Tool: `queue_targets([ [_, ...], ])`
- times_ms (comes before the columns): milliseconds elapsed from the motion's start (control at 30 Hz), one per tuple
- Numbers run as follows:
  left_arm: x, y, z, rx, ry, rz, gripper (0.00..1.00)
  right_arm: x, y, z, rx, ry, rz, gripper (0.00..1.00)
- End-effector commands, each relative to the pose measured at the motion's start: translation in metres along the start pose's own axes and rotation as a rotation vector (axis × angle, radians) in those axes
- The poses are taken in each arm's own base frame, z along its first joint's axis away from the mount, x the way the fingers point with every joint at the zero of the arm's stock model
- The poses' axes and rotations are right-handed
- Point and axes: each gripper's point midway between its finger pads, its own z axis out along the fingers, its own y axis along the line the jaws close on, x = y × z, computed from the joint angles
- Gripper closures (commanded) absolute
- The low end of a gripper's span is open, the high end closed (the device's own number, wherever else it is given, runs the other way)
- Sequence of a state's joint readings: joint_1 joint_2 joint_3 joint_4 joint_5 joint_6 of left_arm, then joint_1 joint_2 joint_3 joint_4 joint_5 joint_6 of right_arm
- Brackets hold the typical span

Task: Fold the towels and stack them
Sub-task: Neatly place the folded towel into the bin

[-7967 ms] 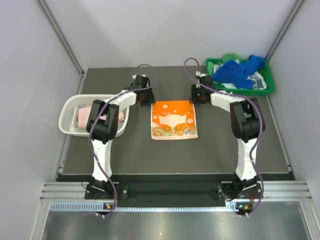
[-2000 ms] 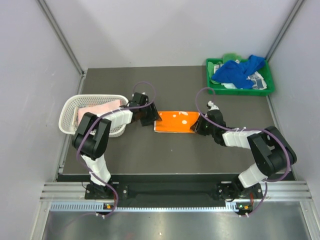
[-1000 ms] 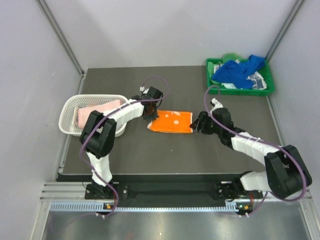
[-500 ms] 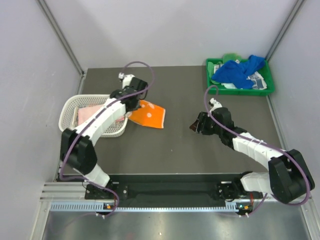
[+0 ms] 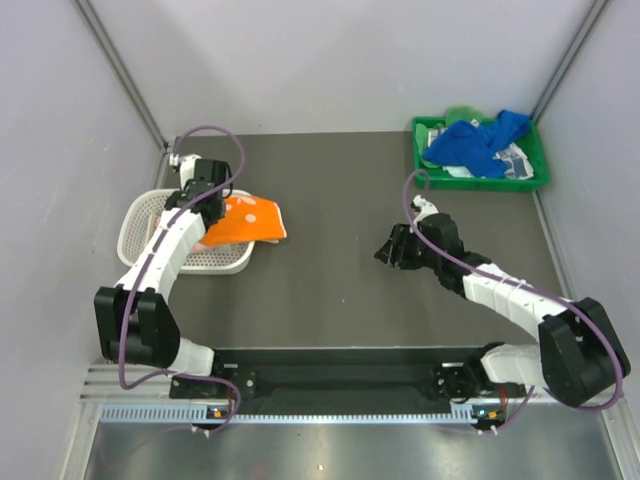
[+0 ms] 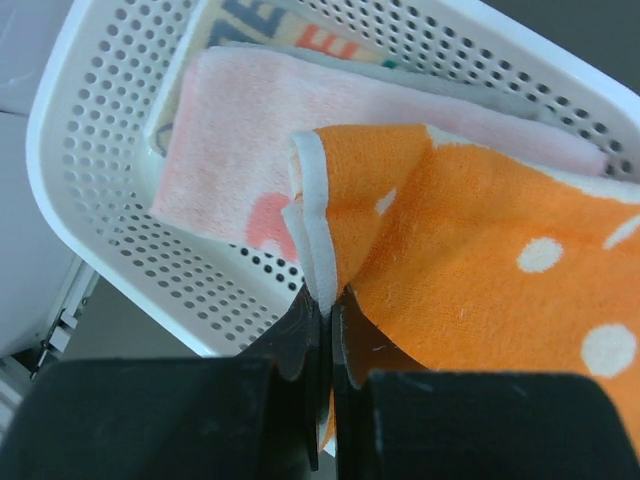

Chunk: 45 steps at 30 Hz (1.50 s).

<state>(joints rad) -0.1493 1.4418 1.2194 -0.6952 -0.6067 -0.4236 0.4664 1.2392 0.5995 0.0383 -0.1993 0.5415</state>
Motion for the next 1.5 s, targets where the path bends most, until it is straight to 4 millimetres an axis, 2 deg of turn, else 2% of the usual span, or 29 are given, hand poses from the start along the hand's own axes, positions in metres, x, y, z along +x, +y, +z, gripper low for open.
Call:
queue_targets([
  [0,-0.023,0.02,0.006,-0.017,-0.079,-0.053,1.0,-0.024,0.02,-0.003,-0.041,-0.059,-0.039,0.48],
  [133,-0.027,0.038,0.02,-0.051,-0.09,-0.082,1.0,-0.022,0.021,-0.003,-0.036,-0.058,-0.045,0.49],
  [200,-0.027,0.038,0.025,-0.051,-0.098,-0.082,1.0,-0.021,0.022,-0.003,-0.038,-0.059,-0.048,0.49],
  [233,-0.029,0.055,0.031,-0.085,-0.094,-0.11,1.0,-0.02,0.021,-0.002,-0.035,-0.058,-0.049,0.49],
  [300,-0.033,0.06,0.037,-0.084,-0.104,-0.13,1.0,-0.017,0.02,-0.002,-0.03,-0.053,-0.051,0.49],
  [433,-0.033,0.083,0.054,-0.139,-0.082,-0.195,1.0,-0.015,0.02,0.001,-0.028,-0.047,-0.054,0.5],
  [533,-0.031,0.085,0.064,-0.125,-0.064,-0.232,1.0,-0.013,0.02,0.003,-0.027,-0.041,-0.059,0.5],
  [567,-0.026,0.082,0.072,-0.117,-0.04,-0.235,0.97,-0.012,0.019,0.005,-0.023,-0.037,-0.058,0.5],
  [600,-0.019,0.083,0.076,-0.118,0.0,-0.235,0.79,-0.012,0.019,0.005,-0.023,-0.037,-0.06,0.5],
  [667,-0.01,0.082,0.087,-0.142,0.06,-0.248,0.6,-0.011,0.02,0.006,-0.025,-0.03,-0.065,0.5],
  [700,-0.007,0.081,0.089,-0.144,0.073,-0.245,0.43,-0.01,0.019,0.007,-0.021,-0.027,-0.062,0.5],
  [800,-0.006,0.079,0.09,-0.136,0.068,-0.28,0.34,-0.008,0.019,0.007,-0.022,-0.026,-0.061,0.5],
  [833,-0.011,0.078,0.088,-0.128,0.044,-0.298,0.25,-0.008,0.02,0.007,-0.025,-0.026,-0.064,0.5],
  [967,-0.025,0.076,0.076,-0.093,0.003,-0.331,0.18,-0.009,0.021,0.006,-0.019,-0.034,-0.07,0.48],
  [1067,-0.03,0.07,0.068,-0.051,-0.011,-0.35,0.15,-0.014,0.021,0.004,-0.007,-0.05,-0.076,0.45],
  [1200,-0.037,0.05,0.052,0.016,-0.047,-0.341,0.14,-0.026,0.025,0.0,-0.005,-0.091,-0.082,0.33],
  [1233,-0.04,0.035,0.043,0.05,-0.069,-0.309,0.13,-0.029,0.025,-0.001,0.001,-0.099,-0.084,0.31],
  [1300,-0.046,0.022,0.028,0.084,-0.107,-0.3,0.13,-0.04,0.03,-0.005,-0.003,-0.126,-0.089,0.25],
  [1333,-0.046,0.004,0.019,0.13,-0.116,-0.28,0.13,-0.042,0.03,-0.006,0.002,-0.132,-0.09,0.22],
  [1400,-0.047,-0.024,-0.001,0.207,-0.138,-0.253,0.13,-0.052,0.036,-0.01,-0.005,-0.153,-0.095,0.0],
  [1433,-0.042,-0.048,-0.017,0.278,-0.145,-0.221,0.13,-0.055,0.037,-0.013,-0.002,-0.162,-0.099,0.0],
  [1467,-0.04,-0.059,-0.026,0.305,-0.154,-0.201,0.12,-0.06,0.04,-0.016,-0.004,-0.177,-0.105,0.0],
])
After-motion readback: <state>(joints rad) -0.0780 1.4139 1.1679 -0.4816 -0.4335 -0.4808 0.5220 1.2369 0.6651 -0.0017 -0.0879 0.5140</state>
